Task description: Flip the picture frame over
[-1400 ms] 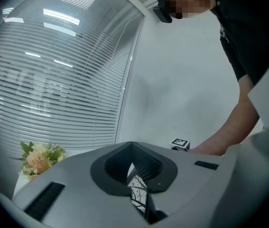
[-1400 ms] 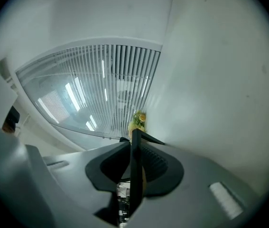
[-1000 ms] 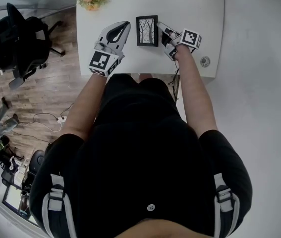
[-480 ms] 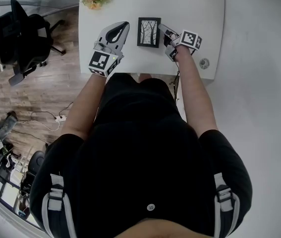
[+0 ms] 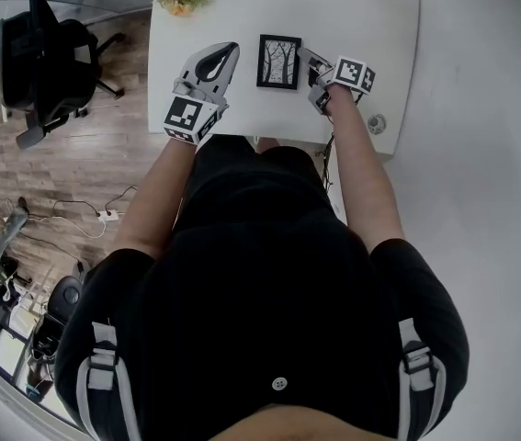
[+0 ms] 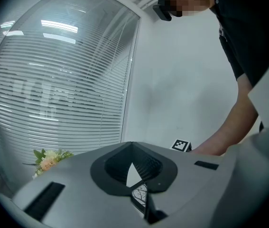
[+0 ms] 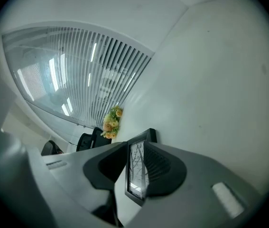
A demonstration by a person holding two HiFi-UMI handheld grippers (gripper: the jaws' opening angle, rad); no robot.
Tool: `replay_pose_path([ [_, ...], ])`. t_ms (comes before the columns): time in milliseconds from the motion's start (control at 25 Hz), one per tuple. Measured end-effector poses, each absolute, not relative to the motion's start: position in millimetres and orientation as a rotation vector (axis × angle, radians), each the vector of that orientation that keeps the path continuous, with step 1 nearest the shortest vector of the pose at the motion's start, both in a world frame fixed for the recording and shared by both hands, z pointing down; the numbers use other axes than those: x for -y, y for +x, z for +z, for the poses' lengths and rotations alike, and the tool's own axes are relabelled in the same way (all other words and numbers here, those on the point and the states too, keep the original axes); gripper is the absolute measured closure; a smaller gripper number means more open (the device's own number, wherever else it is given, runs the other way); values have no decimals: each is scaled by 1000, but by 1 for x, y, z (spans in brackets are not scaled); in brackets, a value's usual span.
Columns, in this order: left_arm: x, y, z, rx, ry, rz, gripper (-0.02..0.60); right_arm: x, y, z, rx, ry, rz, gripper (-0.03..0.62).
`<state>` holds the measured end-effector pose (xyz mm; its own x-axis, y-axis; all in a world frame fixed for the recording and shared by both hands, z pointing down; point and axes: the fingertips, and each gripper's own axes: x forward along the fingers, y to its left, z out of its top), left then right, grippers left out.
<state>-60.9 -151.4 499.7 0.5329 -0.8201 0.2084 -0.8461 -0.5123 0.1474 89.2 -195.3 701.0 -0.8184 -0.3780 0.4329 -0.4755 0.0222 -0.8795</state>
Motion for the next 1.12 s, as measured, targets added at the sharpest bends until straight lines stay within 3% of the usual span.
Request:
replay_pose_path([
  [360, 153, -52, 490, 1430, 2545, 196, 577, 191, 83, 669, 2282, 769, 1663, 491],
  [1120, 127, -19, 437, 1432, 2585, 147, 577, 141, 68, 472, 2770, 682, 425, 503],
])
